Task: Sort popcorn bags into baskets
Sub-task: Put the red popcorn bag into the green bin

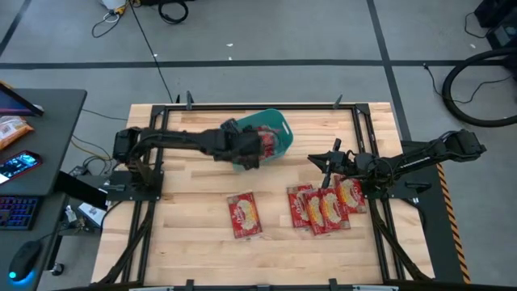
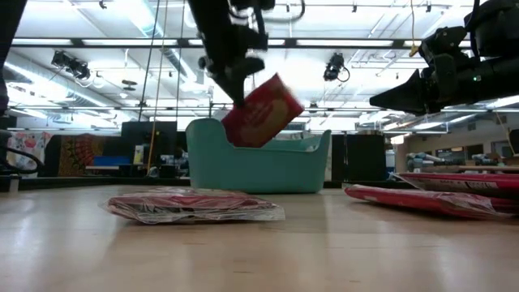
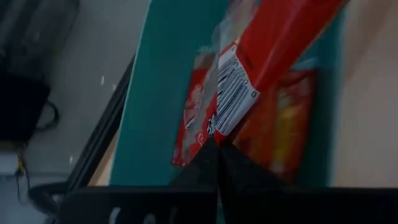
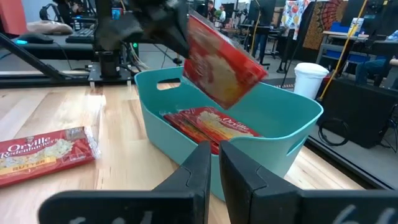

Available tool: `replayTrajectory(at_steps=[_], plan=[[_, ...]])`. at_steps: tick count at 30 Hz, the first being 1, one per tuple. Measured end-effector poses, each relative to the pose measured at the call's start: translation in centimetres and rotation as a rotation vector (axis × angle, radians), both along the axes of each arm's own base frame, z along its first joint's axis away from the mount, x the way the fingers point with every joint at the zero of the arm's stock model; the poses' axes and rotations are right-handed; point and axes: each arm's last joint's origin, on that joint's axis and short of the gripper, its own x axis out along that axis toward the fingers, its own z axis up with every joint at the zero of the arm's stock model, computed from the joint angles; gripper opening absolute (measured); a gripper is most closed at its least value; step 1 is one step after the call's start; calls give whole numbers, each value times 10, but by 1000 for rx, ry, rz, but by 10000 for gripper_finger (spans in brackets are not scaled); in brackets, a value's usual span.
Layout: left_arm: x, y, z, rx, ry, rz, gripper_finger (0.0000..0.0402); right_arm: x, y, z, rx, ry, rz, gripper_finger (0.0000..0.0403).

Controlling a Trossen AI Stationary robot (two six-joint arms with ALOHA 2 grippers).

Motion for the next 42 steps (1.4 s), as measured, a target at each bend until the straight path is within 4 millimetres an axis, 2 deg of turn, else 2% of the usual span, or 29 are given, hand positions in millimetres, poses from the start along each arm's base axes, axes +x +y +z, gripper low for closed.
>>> replayTrajectory(at_steps=[4,8,16,18,21,24,29,35,39,42], plan=[[-2,24,-4,-7,11,64,0,0,0,0,0,0,0,39],[-1,37,-6,-24,-7,90,13,0,0,0,0,0,0,39],[7,32,-3,-60,-71,18,120,0,0,0,0,0,0,39],[10,27,-3,-77,-69,-51,142,0,0,0,0,0,0,39],[17,9,-3,-177,-60,-281,158,0,0,0,0,0,0,39],[20,-21,-5,-275,-30,-528,159,0,0,0,0,0,0,39],[14,-74,-21,-251,93,-779,152,0,0,0,0,0,0,39],[-8,-126,-51,-127,262,-916,160,0,0,0,0,0,0,39],[-24,-155,-63,-12,340,-966,186,0,0,0,0,0,0,39],[-35,-171,-71,12,380,-1018,209,0,0,0,0,0,0,39]])
